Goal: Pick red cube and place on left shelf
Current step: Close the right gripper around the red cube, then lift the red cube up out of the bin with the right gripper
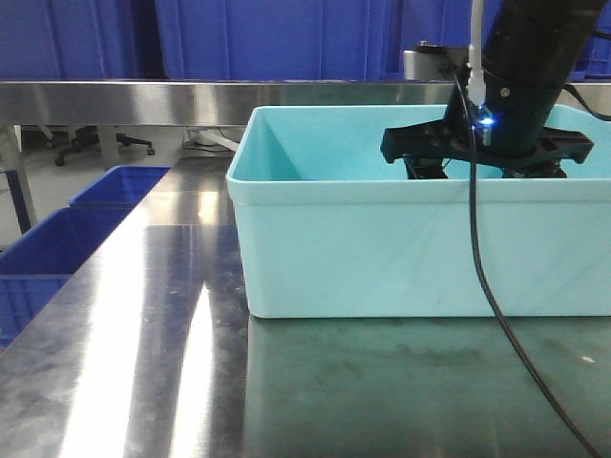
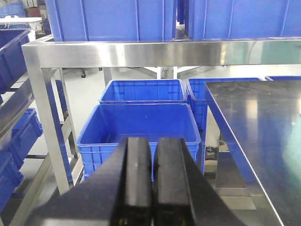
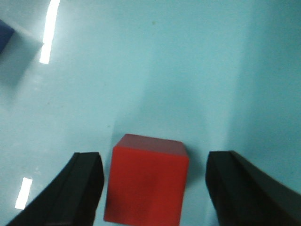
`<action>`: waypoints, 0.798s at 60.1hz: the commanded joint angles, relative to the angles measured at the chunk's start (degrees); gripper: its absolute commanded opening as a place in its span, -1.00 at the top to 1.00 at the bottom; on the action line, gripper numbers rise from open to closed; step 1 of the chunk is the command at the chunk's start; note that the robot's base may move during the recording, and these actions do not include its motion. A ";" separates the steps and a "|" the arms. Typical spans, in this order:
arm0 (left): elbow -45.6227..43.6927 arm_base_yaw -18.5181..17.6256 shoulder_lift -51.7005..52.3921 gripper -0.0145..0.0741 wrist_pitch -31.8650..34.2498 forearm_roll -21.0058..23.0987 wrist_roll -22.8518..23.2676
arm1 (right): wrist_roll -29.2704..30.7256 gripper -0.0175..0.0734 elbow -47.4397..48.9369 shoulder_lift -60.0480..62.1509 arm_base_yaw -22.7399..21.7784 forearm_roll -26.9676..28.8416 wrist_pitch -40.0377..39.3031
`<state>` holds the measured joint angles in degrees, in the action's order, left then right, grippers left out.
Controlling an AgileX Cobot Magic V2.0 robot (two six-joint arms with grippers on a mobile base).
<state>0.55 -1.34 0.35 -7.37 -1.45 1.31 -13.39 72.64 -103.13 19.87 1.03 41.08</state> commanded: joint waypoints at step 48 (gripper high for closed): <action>1.32 -0.04 0.82 0.44 5.11 0.07 0.12 | 0.11 0.48 4.44 5.48 0.16 0.07 -2.19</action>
<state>0.55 -1.34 0.35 -7.37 -1.45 1.31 -13.39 74.06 -102.59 19.87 1.03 40.94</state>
